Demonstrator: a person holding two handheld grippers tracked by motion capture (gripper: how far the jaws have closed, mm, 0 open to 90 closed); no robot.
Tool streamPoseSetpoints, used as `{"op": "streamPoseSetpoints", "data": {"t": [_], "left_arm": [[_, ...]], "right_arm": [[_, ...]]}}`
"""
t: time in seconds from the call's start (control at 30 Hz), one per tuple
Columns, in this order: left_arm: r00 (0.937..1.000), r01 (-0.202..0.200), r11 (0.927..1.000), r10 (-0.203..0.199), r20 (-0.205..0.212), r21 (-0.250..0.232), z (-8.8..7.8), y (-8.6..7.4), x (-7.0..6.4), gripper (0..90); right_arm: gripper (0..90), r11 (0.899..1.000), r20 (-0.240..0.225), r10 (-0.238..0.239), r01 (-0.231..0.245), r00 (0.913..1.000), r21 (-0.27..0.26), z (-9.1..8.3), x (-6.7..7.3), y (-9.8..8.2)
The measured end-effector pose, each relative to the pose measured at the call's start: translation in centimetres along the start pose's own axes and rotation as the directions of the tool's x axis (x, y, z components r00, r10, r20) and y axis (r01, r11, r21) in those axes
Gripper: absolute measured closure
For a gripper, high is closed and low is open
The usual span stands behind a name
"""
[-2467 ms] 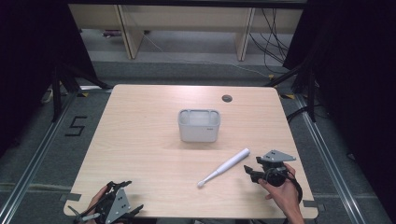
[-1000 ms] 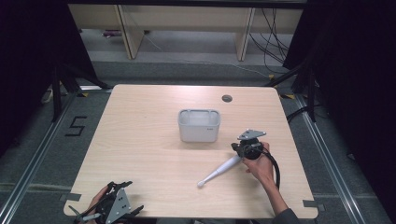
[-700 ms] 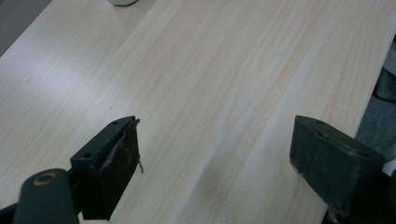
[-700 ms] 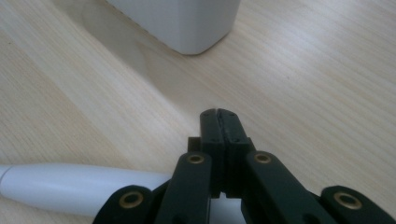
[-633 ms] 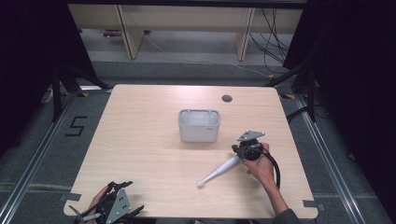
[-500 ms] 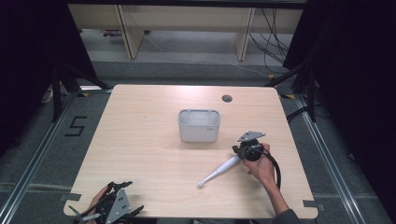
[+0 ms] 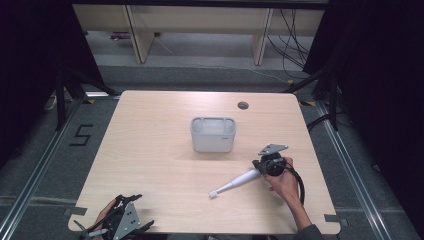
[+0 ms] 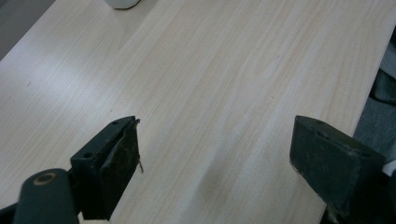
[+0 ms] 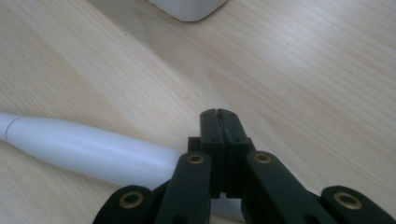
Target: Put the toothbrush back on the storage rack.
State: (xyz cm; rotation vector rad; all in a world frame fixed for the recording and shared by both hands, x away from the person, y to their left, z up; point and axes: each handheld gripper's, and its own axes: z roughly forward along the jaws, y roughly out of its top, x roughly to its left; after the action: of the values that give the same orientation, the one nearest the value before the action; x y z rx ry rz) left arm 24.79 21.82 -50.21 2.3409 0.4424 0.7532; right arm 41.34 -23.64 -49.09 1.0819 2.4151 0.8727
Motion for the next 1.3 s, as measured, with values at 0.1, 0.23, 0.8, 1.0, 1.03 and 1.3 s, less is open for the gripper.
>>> {"op": "streamPoseSetpoints", "data": {"t": [0.1, 0.23, 0.8, 1.0, 1.03, 1.3], "left_arm": [[0.9998, -0.015, 0.9997, 0.015, 0.012, 0.018, -0.1, 0.0, 0.1, 15.4], [1.0, 0.002, 1.0, -0.002, -0.002, -0.009, 0.0, -0.1, 0.0, 15.4], [1.0, 0.0, 1.0, 0.0, 0.003, 0.002, 0.0, 0.0, 0.0, 15.4], [1.0, 0.001, 0.9999, -0.001, -0.004, -0.012, 0.0, 0.0, 0.0, 15.4], [0.9998, -0.001, 0.9999, 0.001, -0.018, -0.011, 0.1, 0.0, -0.1, 15.4], [1.0, 0.003, 0.9999, -0.003, -0.002, -0.015, 0.0, 0.0, 0.0, 15.4]], "right_arm": [[90.0, 1.0, -0.01, 0.021, -0.021, 0.9997, 0.023, -0.3, 0.1, -0.2], [90.0, 1.0, -0.002, 0.0, 0.0, 1.0, -0.002, -0.2, 0.1, -0.6], [90.0, 0.999, -0.039, 0.005, -0.003, 0.9992, 0.053, -2.0, 1.3, -2.5], [90.0, 0.999, -0.043, 0.014, -0.013, 0.999, 0.037, -2.5, 1.3, -3.1], [90.0, 0.998, -0.047, 0.02, -0.017, 0.9987, 0.057, -2.7, 1.3, -3.2], [90.0, 0.998, -0.057, 0.031, -0.027, 0.9979, 0.061, -3.8, 1.6, -4.1]]}}
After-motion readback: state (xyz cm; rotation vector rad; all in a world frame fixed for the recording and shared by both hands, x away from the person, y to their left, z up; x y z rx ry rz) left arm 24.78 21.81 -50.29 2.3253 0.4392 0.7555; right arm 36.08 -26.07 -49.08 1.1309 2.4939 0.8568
